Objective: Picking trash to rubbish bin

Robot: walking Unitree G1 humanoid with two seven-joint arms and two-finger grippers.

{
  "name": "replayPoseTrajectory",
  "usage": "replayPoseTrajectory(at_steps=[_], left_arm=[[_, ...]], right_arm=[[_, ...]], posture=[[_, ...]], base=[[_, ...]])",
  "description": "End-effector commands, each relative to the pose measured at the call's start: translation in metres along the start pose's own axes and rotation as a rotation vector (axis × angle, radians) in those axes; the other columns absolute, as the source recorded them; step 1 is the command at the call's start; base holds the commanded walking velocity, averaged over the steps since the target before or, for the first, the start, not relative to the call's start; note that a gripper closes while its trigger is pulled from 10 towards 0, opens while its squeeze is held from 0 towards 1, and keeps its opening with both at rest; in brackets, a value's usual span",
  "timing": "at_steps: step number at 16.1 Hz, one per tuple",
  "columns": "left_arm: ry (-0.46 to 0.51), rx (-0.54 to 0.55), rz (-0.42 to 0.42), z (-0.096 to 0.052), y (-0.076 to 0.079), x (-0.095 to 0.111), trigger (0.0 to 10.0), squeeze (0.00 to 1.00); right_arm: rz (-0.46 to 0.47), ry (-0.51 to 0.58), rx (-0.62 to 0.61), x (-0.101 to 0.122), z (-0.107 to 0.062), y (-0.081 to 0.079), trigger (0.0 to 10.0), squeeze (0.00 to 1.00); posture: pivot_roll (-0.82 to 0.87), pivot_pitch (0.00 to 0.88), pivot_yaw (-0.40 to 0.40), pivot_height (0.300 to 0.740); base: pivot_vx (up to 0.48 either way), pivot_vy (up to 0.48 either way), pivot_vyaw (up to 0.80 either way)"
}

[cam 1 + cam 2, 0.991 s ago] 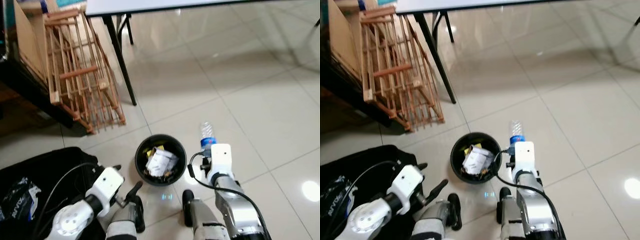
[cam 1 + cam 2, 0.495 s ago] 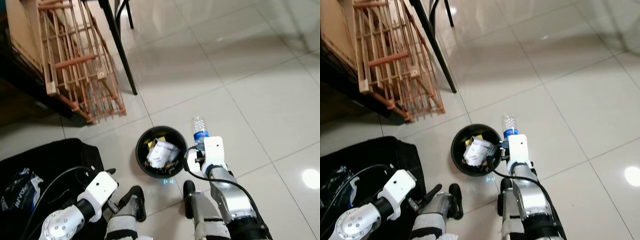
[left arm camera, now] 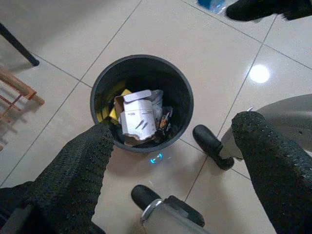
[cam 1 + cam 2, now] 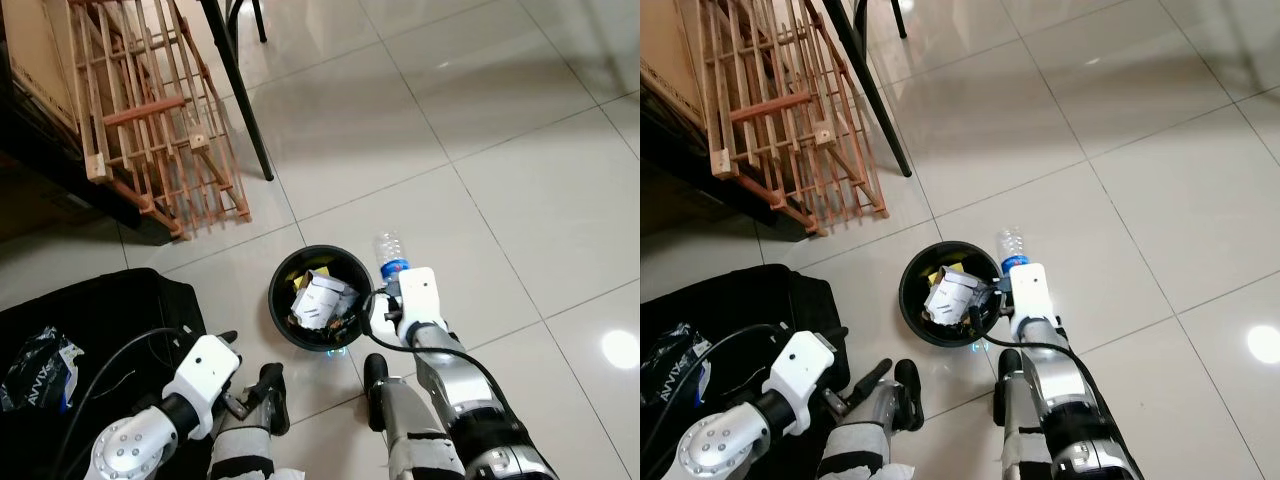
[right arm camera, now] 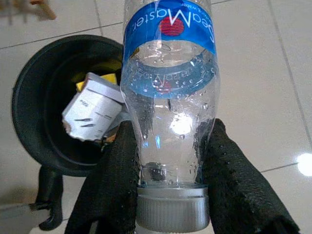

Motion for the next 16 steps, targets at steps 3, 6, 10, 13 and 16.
replayPoseTrajectory(at_steps=[3, 6, 10, 13, 16], left_arm=[[-0.038, -0.028, -0.026, -0.008, 0.012, -0.005, 10.0, 0.00], [-0.048, -0.022, -0.028, -0.014, 0.013, -0.006, 10.0, 0.00], [-0.061, -0.017, -0.034, -0.020, 0.017, -0.006, 10.0, 0.00], [-0.076, -0.016, -0.035, -0.024, 0.018, -0.007, 10.0, 0.00], [-0.090, -0.019, -0.032, -0.027, 0.020, -0.009, 10.0, 0.00]], right_arm=[[0.024, -0.107, 0.055, -0.029, 0.004, -0.017, 10.0, 0.00], [0.013, -0.129, 0.105, -0.030, 0.007, -0.033, 10.0, 0.00], [0.029, -0.162, 0.145, -0.031, 0.008, -0.052, 10.0, 0.00], [0.051, -0.187, 0.138, -0.035, 0.009, -0.057, 10.0, 0.00], [0.061, -0.242, 0.145, -0.049, 0.006, -0.061, 10.0, 0.00]], posture=[[0.20, 0.525, 0.061, 0.740], [0.22, 0.535, 0.055, 0.740], [0.24, 0.545, 0.047, 0.740], [0.25, 0.552, 0.048, 0.740], [0.26, 0.557, 0.051, 0.740]], base=[[0.000, 0.000, 0.00], [0.000, 0.000, 0.00], [0.000, 0.000, 0.00], [0.000, 0.000, 0.00], [0.000, 0.000, 0.00]])
Point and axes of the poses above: a point about 5 cm out from each wrist's last joint towards the gripper, its own z axis pointing out of the wrist towards the gripper, its own x axis along the axis of the wrist's last joint, y = z × x, the point moved 6 cm from there along z, pointing out of the wrist towards the gripper, and after that the axes turned 13 degrees about z, right-handed, at the moved point
